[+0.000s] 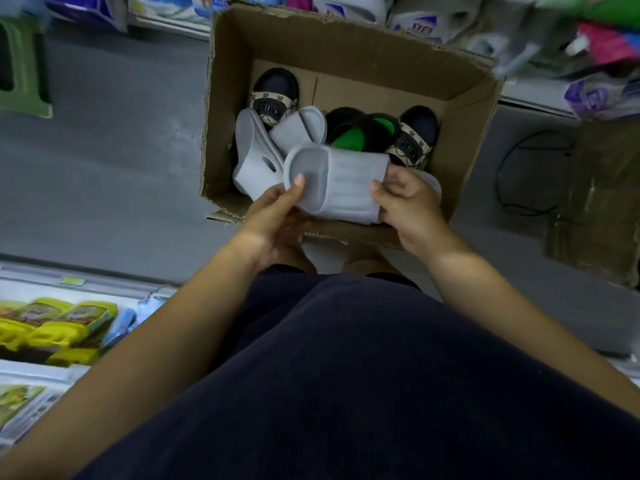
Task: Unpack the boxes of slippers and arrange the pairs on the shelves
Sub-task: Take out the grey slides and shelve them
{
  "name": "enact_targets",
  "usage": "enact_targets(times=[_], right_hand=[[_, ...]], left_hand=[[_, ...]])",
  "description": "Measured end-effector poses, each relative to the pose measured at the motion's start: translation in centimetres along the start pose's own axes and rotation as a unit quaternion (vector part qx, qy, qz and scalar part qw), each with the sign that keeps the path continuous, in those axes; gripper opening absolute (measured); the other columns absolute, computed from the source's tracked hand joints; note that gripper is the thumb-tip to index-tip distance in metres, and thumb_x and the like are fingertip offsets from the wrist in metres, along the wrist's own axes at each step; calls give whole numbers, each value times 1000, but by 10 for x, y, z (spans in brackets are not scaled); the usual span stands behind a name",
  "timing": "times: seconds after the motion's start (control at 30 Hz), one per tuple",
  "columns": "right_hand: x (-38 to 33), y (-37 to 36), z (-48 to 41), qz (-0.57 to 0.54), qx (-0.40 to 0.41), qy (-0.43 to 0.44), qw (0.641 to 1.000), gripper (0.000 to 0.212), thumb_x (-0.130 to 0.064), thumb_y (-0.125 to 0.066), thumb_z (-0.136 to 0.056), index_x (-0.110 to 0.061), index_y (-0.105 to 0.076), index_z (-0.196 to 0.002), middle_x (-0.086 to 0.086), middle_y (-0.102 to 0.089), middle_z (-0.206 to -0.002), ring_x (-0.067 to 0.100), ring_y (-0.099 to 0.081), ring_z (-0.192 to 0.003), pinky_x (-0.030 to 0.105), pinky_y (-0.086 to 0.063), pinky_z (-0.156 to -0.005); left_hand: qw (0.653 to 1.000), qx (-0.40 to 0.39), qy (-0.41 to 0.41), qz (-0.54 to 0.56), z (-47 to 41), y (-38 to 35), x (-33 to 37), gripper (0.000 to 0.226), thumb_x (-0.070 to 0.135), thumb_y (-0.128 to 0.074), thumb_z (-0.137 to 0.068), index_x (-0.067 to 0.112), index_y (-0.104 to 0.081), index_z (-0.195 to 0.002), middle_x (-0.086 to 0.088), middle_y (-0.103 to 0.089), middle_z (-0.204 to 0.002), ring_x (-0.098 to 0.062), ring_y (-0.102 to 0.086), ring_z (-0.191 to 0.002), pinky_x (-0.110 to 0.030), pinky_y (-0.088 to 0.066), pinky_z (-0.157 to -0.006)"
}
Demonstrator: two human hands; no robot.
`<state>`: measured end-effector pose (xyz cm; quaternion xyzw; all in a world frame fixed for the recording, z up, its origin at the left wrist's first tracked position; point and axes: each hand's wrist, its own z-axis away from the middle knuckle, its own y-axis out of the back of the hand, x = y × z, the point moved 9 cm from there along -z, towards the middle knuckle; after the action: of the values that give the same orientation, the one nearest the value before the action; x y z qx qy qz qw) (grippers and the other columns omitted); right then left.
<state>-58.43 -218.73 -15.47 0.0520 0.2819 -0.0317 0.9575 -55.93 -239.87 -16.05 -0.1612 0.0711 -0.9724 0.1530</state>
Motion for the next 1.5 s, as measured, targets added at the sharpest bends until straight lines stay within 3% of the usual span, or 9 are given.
enact_targets(times=[0.13,0.37,0.53,0.63,0.77,0.93,1.03,1.37,1.5], right_hand=[[17,-8,8,69,-86,20,994,26,-4,-58,-99,-18,-67,-119,0,-75,-105,14,-71,-97,33,-58,-83],[0,-4,-7,138,-83,100,982,40,-4,-61,-97,-7,-59,-137,3,-70,-119,5,-66,-102,19,-52,-91],[-45,20,-24,193,25,189,962,20,-22,-63,-98,-19,-70,-116,-5,-70,-109,9,-65,-102,20,-51,-88],[-28,49,-41,202,95,145,964,12,-29,-61,-99,-21,-68,-104,-4,-68,-99,17,-65,-96,30,-50,-82],[46,61,-70,194,55,-15,979,14,-36,-62,-98,-24,-63,-104,2,-66,-109,23,-62,-107,38,-51,-94],[105,40,-88,118,-4,-167,979,57,-44,-61,-97,-13,-48,-143,7,-52,-141,29,-49,-131,47,-40,-113],[120,21,-92,77,-25,-185,979,62,-47,-60,-97,-13,-44,-146,8,-51,-144,29,-49,-130,47,-38,-114],[46,53,-31,179,109,63,976,24,-20,-49,-104,-7,-62,-120,6,-65,-113,20,-59,-100,30,-46,-83],[5,56,10,185,108,183,959,29,-14,-48,-104,-8,-62,-130,-1,-62,-121,15,-58,-111,28,-46,-95]], left_hand=[[992,13,-24,-127,-2,10,-2,54,32,-79,-88,9,-61,-133,-10,-74,-118,-29,-71,-109,-47,-59,-92],[980,13,-23,-197,8,9,13,39,40,-68,-94,8,-72,-116,-10,-76,-111,-27,-72,-105,-47,-60,-91],[985,109,-72,-110,5,19,41,27,38,-66,-97,13,-71,-107,-6,-73,-110,-26,-70,-105,-45,-61,-87],[987,119,-102,-32,1,25,44,31,38,-60,-100,15,-67,-120,-5,-70,-120,-25,-67,-110,-42,-60,-88],[987,127,-94,19,-9,31,32,36,36,-57,-102,17,-62,-132,-7,-68,-128,-26,-67,-114,-35,-61,-80],[987,146,-67,2,-20,35,7,27,40,-58,-102,21,-66,-119,-8,-68,-127,-27,-67,-116,-39,-59,-90],[985,163,-52,1,-20,38,-7,33,43,-60,-100,19,-66,-121,-9,-68,-126,-28,-67,-114,-41,-60,-91],[964,177,-187,-73,11,28,22,25,37,-60,-101,14,-69,-107,-7,-69,-110,-25,-67,-103,-36,-63,-80],[950,180,-229,-111,30,28,49,27,41,-58,-101,19,-67,-90,-7,-66,-96,-23,-64,-94,-41,-61,-81]])
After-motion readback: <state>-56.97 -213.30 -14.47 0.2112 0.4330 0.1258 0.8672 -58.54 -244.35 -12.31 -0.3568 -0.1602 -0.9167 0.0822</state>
